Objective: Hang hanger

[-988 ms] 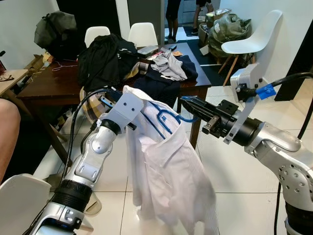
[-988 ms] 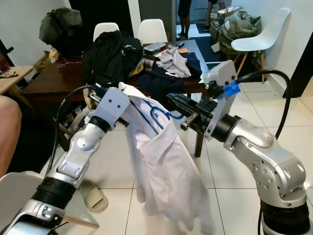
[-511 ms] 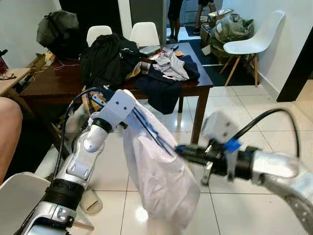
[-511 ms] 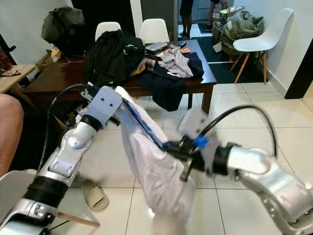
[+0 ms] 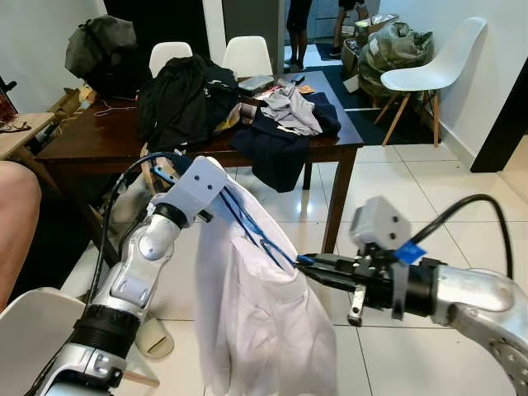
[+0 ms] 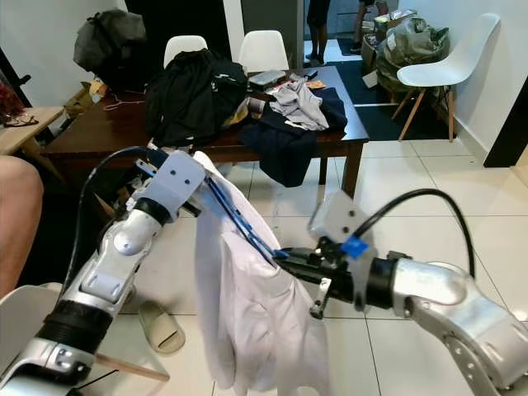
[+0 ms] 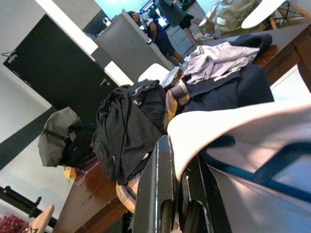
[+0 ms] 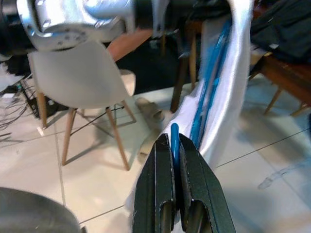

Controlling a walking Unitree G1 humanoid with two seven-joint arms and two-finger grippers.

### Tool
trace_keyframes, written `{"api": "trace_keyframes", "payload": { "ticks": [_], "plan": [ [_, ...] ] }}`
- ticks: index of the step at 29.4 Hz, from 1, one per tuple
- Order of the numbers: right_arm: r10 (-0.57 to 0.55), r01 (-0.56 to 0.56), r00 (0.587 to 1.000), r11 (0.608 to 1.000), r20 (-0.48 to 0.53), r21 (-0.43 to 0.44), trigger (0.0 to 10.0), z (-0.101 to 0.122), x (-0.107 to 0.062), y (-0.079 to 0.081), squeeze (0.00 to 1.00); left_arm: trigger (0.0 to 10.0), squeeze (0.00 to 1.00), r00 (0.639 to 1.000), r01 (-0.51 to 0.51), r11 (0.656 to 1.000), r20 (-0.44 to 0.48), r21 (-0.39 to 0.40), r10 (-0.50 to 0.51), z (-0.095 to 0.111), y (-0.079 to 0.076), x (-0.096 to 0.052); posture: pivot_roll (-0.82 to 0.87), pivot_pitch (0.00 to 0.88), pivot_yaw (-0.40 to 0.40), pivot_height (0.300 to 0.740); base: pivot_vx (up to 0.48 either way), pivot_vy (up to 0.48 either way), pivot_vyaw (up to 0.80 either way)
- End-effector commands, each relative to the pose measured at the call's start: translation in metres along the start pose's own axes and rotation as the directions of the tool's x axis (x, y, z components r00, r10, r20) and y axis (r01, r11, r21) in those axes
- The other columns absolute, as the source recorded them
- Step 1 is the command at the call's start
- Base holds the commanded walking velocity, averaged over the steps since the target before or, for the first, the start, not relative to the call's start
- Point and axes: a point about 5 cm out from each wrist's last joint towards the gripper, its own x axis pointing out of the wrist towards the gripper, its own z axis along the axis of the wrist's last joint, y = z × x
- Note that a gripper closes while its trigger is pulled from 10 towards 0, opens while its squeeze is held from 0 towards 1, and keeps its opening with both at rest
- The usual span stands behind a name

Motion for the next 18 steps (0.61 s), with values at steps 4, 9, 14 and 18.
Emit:
{"api": "trace_keyframes", "payload": {
  "ticks": [4,9,14,18],
  "plan": [
    [-0.022,0.022,1.000,1.000,-0.010,-0.002,0.0,-0.001,-0.012,-0.006,0.00,0.0,0.00,0.998,-0.055,0.998,-0.034,0.032,0.056,-0.010,0.021,-0.005,-0.12,0.033,0.056,0.736,0.000,0.000,0.00],
    [-0.041,0.041,0.999,0.999,-0.005,0.018,0.0,-0.003,-0.031,-0.011,0.00,0.0,0.00,0.996,-0.074,0.997,-0.044,0.037,0.076,-0.012,0.029,-0.006,-0.12,0.035,0.055,0.736,0.000,0.000,0.00],
    [-0.022,0.021,1.000,0.999,0.005,0.024,0.0,-0.001,-0.039,-0.009,0.00,0.0,0.00,0.995,-0.084,0.996,-0.049,0.036,0.085,-0.013,0.033,-0.007,-0.12,0.040,0.059,0.736,0.000,0.000,0.00],
    [0.008,-0.006,0.999,1.000,-0.050,0.028,0.0,-0.009,-0.045,-0.004,0.00,0.0,0.00,0.994,-0.095,0.995,-0.056,0.042,0.097,-0.015,0.039,-0.008,-0.12,0.045,0.060,0.736,0.000,0.000,0.00]
  ]
}}
